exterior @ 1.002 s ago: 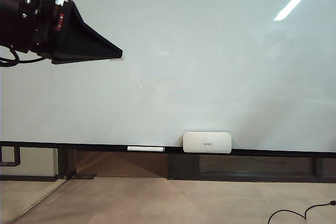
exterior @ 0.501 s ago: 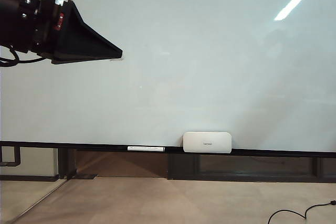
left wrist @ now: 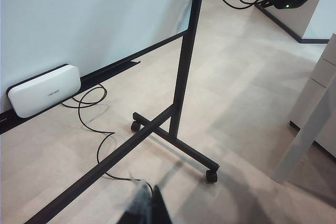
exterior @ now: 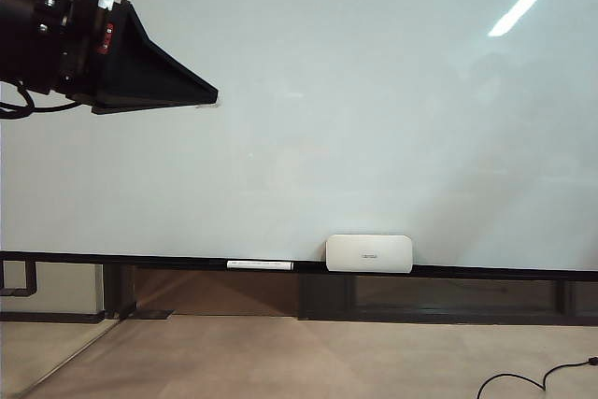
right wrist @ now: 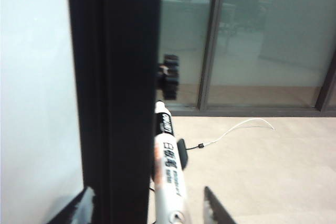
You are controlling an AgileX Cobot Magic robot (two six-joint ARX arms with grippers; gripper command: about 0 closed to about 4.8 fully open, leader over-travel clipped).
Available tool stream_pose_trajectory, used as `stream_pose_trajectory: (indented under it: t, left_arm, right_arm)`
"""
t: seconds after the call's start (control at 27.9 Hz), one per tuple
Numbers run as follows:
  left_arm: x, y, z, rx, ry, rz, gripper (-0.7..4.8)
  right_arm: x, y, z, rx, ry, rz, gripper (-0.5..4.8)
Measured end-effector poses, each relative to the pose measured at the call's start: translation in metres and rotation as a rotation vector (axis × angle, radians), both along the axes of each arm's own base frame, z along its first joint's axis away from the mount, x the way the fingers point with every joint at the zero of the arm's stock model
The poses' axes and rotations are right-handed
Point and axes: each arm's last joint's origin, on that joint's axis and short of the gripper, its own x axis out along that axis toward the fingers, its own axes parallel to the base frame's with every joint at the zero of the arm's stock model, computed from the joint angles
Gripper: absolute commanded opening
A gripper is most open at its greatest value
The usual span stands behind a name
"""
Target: Reach to the right to find the marker pen, pick it up, and write the number 14 on the whiteboard.
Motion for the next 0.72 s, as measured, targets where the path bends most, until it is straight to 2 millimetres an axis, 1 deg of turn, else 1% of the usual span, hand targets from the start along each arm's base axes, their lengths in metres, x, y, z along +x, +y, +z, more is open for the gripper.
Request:
stream_pose_trajectory:
  t: [0.11, 0.32, 0.57, 0.64, 0.72]
  left_arm:
    - [0.0, 0.0, 0.0, 0.0, 0.0, 0.0, -0.06]
    - [0.0, 0.0, 0.0, 0.0, 0.0, 0.0, -0.06]
    - [0.0, -0.0001, 0.0001, -0.002, 0.002, 0.0, -0.06]
    - [0.0, -0.0001, 0.0001, -0.006, 0.009, 0.002, -0.06]
    - [0.0001, -0.0001, 0.0004, -0.01, 0.01, 0.003, -0.06]
  right_arm:
    - [0.0014, 0.0012, -0.0001, -0.026, 0.008, -0.015, 2.61]
    - [0.0025, 0.0, -0.0044, -0.032, 0.039, -0.039, 2.61]
    - [0.0024, -0.0006, -0.005, -0.036, 0.044, -0.062, 2.6]
    - [0.0024, -0.0007, -0.0049, -0.037, 0.044, -0.064, 2.4]
    - [0.0029, -0.001, -0.004, -0.037, 0.042, -0.068, 2.32]
